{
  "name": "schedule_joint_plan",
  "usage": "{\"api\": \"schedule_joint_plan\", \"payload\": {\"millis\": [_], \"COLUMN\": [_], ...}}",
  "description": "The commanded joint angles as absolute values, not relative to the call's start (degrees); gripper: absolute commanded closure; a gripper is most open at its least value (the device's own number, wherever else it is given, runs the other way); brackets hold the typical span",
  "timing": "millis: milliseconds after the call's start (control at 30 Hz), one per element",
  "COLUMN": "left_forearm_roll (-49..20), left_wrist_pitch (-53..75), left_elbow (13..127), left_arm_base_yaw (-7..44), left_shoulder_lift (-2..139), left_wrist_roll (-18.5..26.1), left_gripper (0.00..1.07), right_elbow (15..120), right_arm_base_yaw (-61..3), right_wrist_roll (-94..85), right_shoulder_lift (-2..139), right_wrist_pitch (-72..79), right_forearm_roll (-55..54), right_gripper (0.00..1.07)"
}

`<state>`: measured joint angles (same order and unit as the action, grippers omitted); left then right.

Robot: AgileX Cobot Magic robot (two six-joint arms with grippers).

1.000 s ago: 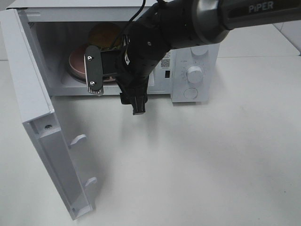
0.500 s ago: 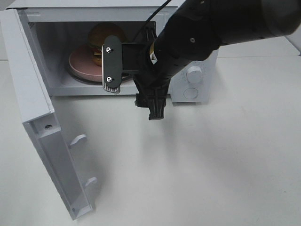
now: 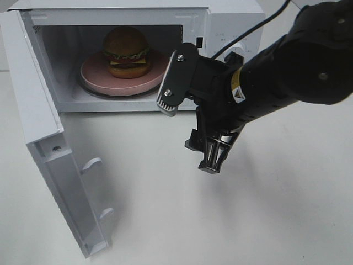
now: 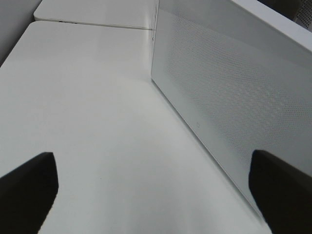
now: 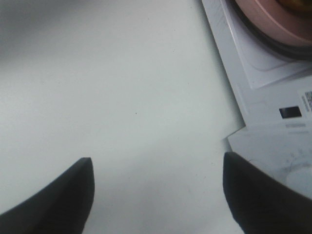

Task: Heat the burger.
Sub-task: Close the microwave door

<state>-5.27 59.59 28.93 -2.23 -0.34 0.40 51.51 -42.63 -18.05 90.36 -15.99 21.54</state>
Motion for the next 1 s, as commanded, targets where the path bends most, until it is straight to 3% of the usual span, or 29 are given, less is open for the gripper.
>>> {"api": "schedule_joint_plan", "payload": {"millis": [33,400,800,1000], "left_forearm_roll": [-5.7,-5.7,-5.7,-5.7], "left_wrist_pitch": [59.2,59.2,59.2,59.2], "left_elbow": [28.8,28.8,28.8,28.8], "left_arm_base_yaw": [-2.3,-2.3,-2.3,-2.3], "left_shoulder_lift": [-1.5,-1.5,-1.5,-1.5], "left_wrist_roll": [0.0,0.0,0.0,0.0], "left_gripper": [0.07,0.07,0.07,0.07], "right_elbow": [49.2,43.2,43.2,43.2], "right_arm_base_yaw": [-42.6,-42.6,-42.6,-42.6], "right_wrist_roll": [-11.9,10.0,11.0,11.0], "right_shoulder_lift": [87.3,73.4,62.2,56.5], "right_wrist_pitch": [-15.7,-28.2,-52.8,-57.8], "right_forearm_roll": [21.8,20.7,17.2,16.2], "right_gripper": [0.35,0.35,0.36,0.36]}}
